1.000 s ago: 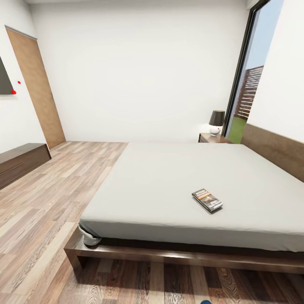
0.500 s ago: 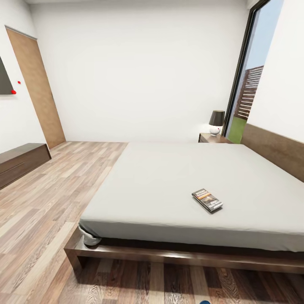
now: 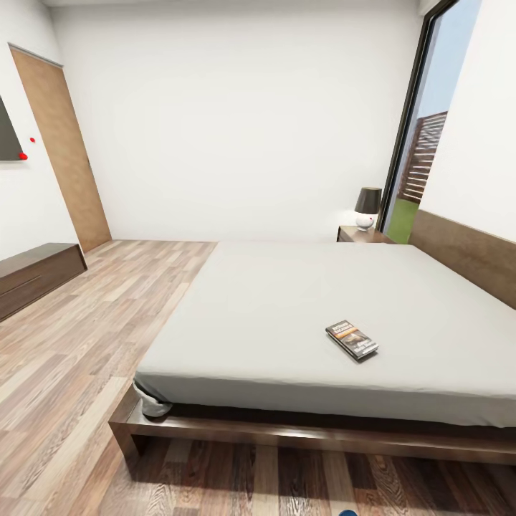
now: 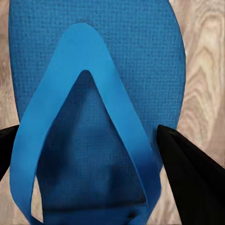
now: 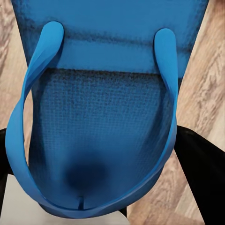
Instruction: In the bedroom, move the book from the bed onto either nightstand, and place the two sandals side by side next to the bed.
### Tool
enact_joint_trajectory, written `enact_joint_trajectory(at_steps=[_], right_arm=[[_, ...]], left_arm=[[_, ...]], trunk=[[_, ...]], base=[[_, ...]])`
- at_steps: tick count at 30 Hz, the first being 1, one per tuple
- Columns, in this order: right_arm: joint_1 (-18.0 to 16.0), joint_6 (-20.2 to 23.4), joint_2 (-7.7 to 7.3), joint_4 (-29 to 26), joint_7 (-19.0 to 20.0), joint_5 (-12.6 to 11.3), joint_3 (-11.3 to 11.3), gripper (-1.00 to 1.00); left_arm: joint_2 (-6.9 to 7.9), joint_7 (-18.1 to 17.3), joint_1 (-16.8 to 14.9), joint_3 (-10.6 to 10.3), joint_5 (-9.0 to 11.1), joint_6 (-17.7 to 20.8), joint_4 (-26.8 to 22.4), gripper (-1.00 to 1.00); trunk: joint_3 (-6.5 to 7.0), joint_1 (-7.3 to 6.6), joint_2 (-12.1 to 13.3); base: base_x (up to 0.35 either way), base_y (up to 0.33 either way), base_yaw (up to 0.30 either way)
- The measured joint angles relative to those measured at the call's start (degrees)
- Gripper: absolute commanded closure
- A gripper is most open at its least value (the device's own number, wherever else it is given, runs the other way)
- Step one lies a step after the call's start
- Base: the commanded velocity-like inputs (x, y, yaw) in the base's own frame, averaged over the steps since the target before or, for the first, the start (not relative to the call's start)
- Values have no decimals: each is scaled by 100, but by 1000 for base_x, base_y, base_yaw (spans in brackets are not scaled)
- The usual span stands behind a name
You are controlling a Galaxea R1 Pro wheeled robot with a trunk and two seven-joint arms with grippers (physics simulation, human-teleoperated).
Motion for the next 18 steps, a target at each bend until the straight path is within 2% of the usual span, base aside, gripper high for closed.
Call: enact_joint_trajectory(at_steps=[1,2,4,7,8,9,10,11,13,16,18], right_arm=[[-1,0,0,3,-2,1,0,100],[-3,22,0,4,-5,1,1,100],[-4,96,2,2,-12,2,1,100],[-6,343,7,-3,-24,10,1,100],[-6,373,7,-5,-26,11,0,100],[-6,413,11,-9,-27,13,2,100],[-7,430,12,-11,-28,14,2,100],[-7,452,15,-14,-32,15,7,100],[-7,468,22,-20,-35,19,10,100],[-7,491,72,-24,-39,20,24,100],[-7,496,102,-23,-40,26,28,100]], left_arm=[[21,183,0,8,14,-7,-1,100],[62,517,-2,22,22,-21,-4,100],[112,839,-4,32,38,-32,-6,100],[325,1626,-3,62,51,-45,-5,100],[385,1785,-1,53,55,-46,-5,100],[495,2067,1,70,56,-50,-3,100],[570,2204,4,61,60,-52,-3,100],[712,2455,8,79,74,-58,-2,100],[885,2683,10,87,127,-68,0,100],[1326,3287,24,265,412,-208,2,100],[1527,3518,26,276,489,-284,5,100]], trunk=[[0,0,0],[0,0,0],[0,0,0],[0,0,0],[0,0,0],[0,0,0],[0,0,0],[0,0,0],[0,0,0],[0,0,0],[0,0,0]], base=[[0,0,0],[0,0,0],[0,0,0],[0,0,0],[0,0,0],[0,0,0],[0,0,0],[0,0,0],[0,0,0],[0,0,0],[0,0,0]])
